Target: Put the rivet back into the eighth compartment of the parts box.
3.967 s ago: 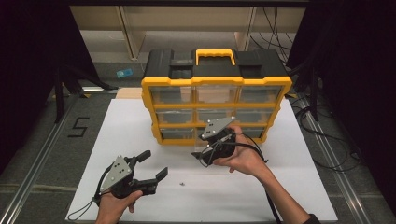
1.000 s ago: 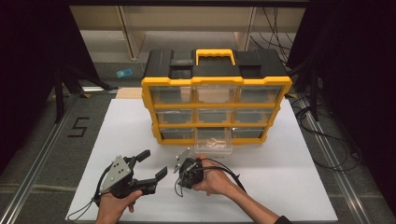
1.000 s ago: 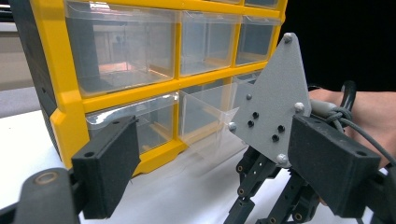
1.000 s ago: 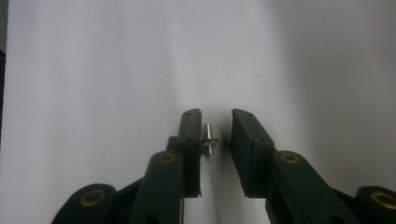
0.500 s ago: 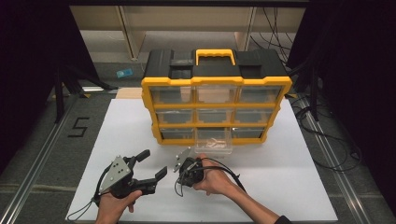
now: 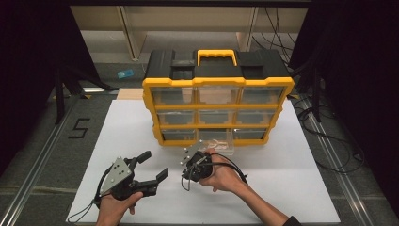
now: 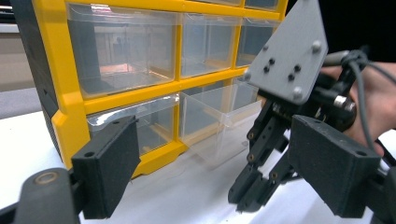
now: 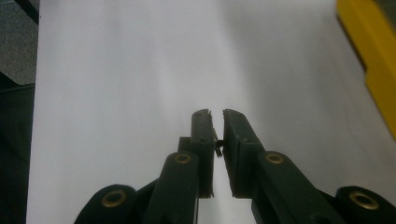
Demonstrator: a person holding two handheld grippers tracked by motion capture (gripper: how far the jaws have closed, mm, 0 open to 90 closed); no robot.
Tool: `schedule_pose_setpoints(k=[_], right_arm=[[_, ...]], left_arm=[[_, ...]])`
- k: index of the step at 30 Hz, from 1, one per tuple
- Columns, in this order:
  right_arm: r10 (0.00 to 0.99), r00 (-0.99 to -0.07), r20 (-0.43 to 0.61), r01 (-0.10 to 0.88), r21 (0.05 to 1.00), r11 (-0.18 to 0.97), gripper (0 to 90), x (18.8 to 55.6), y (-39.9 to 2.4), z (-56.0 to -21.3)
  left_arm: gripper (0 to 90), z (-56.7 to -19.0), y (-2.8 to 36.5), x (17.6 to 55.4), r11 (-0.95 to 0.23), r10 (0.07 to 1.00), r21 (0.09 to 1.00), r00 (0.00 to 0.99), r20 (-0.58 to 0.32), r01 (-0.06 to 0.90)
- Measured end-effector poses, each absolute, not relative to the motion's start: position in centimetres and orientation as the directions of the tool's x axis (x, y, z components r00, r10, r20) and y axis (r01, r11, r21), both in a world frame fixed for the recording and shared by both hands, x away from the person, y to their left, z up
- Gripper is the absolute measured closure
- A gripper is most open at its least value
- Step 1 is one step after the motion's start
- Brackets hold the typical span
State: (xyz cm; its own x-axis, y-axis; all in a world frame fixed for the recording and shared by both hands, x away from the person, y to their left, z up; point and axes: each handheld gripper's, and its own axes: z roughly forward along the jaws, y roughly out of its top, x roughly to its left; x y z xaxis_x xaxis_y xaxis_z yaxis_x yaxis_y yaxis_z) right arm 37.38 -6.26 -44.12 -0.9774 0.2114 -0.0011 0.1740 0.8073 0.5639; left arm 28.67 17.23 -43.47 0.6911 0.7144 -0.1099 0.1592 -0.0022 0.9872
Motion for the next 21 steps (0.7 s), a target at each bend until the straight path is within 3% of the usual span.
schedule_pose_setpoints(k=[21], right_arm=[[0.262, -0.964, -0.051, 0.166, 0.654, 0.738, 83.0, 37.8, -7.8, -40.9]], left_arm=[[16.8, -43.5, 17.2, 28.7, -0.002, 0.714, 0.987, 0.692, -0.11, 0.158]])
